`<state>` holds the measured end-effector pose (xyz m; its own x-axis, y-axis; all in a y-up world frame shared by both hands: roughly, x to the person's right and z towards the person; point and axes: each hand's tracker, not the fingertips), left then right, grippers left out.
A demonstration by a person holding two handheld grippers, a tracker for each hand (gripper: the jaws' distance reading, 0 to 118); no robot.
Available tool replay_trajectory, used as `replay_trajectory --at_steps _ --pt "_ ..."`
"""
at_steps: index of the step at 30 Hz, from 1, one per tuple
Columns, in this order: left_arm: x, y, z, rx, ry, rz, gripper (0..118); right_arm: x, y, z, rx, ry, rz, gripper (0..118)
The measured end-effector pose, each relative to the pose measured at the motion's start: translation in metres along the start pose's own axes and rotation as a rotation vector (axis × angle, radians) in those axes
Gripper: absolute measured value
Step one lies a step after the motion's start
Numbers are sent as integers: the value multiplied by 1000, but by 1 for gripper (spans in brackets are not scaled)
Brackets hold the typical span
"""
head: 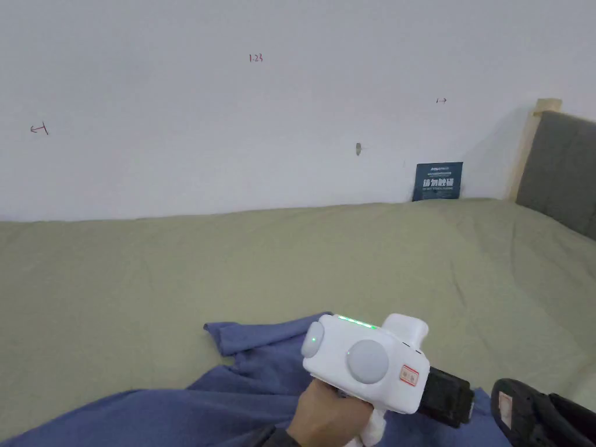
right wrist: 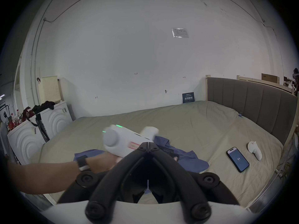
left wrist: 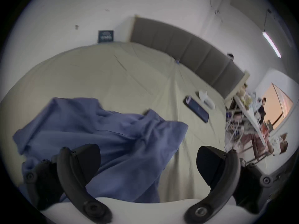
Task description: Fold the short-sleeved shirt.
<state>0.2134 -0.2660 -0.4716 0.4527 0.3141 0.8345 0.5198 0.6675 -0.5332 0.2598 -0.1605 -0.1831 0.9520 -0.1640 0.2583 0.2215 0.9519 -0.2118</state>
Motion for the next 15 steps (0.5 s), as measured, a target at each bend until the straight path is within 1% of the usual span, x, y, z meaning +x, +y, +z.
replay_trajectory --at_steps 2,3,4,5,7,9,10,11,12,13,14,15 --pt "-7 0 57 111 50 -47 118 -1 0 -2 -9 4 6 1" --pt "-11 -4 91 174 91 -51 118 -2 1 -3 -9 11 24 1" --pt "-14 -13 127 226 176 -52 117 -3 1 -4 -10 4 46 1" --pt "-18 -25 159 283 224 -61 116 -4 1 -5 -9 -4 57 1" --pt "-25 -57 228 397 399 -30 111 -6 2 -9 -8 1 81 1" --pt "-26 -96 281 480 589 16 109 -11 2 -11 2 -7 104 1" --pt "-30 -119 304 525 674 39 102 -14 2 -13 5 -8 110 1" --pt "-28 -136 322 549 753 80 75 -18 2 -15 10 -10 119 1" --pt "-27 -157 341 560 818 129 44 -22 0 -15 12 -5 121 1" --pt "-25 -178 357 583 882 170 17 -28 -1 -16 11 -6 125 1" --pt "-9 -197 371 614 913 189 10 -32 -3 -16 13 -6 131 1" --pt "-1 -217 385 629 927 224 10 -36 -5 -16 13 1 125 1"
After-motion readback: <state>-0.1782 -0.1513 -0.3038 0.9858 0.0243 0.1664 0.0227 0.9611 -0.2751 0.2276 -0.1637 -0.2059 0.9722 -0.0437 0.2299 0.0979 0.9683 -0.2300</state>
